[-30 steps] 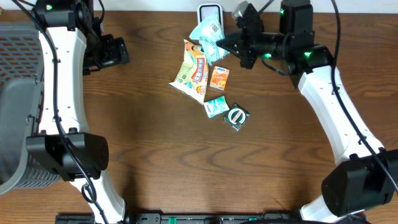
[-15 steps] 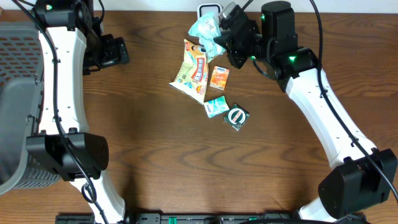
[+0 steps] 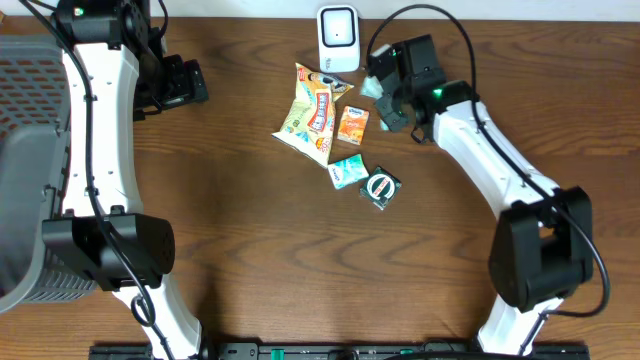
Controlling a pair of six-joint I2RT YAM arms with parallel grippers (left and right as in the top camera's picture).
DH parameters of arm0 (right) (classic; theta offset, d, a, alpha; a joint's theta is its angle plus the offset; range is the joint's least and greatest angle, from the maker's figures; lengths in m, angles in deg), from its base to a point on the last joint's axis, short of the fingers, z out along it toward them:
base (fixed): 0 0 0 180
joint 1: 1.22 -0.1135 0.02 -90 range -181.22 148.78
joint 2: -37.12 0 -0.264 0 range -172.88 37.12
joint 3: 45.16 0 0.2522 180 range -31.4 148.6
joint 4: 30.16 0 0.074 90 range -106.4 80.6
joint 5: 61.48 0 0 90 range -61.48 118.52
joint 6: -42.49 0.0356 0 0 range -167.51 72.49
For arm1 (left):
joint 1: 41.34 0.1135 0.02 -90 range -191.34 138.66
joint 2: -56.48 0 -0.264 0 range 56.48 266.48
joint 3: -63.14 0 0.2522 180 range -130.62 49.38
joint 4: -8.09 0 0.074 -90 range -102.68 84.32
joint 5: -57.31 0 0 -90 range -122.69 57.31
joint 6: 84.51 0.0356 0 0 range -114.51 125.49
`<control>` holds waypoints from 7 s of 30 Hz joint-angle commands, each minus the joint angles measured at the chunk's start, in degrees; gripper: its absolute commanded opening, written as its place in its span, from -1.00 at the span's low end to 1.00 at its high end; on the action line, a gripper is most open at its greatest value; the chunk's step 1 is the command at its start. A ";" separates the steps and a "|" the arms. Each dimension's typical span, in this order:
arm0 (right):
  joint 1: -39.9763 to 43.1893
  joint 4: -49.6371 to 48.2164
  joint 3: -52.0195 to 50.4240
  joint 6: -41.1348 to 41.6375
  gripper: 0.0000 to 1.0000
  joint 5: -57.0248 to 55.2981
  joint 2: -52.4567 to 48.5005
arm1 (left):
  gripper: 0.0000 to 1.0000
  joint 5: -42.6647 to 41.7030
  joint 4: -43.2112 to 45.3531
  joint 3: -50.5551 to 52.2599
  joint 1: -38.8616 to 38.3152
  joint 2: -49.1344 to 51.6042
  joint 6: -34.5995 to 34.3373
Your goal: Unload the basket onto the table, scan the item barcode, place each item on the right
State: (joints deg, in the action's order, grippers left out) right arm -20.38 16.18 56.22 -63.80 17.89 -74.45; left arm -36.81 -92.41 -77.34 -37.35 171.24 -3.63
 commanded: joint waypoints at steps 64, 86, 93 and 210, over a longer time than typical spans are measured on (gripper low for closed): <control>10.01 -8.13 12.07 29.46 -0.98 31.19 -10.91 | 0.96 0.52 -0.20 -0.20 0.22 0.33 0.35; 0.35 -29.27 35.32 45.57 -0.98 28.00 -30.38 | 0.96 0.52 -0.20 -0.22 0.22 0.33 0.35; 1.40 -21.81 40.98 42.99 -0.98 24.70 -33.83 | 0.96 0.52 -0.20 -0.22 0.22 0.33 0.35; -3.30 36.89 43.85 22.69 0.32 28.52 -27.10 | 0.96 0.52 -0.20 -0.22 0.22 0.33 0.35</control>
State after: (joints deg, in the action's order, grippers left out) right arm -21.67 54.50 100.10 -48.35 51.11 -101.71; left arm -36.81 -92.41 -77.34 -37.35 171.24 -3.63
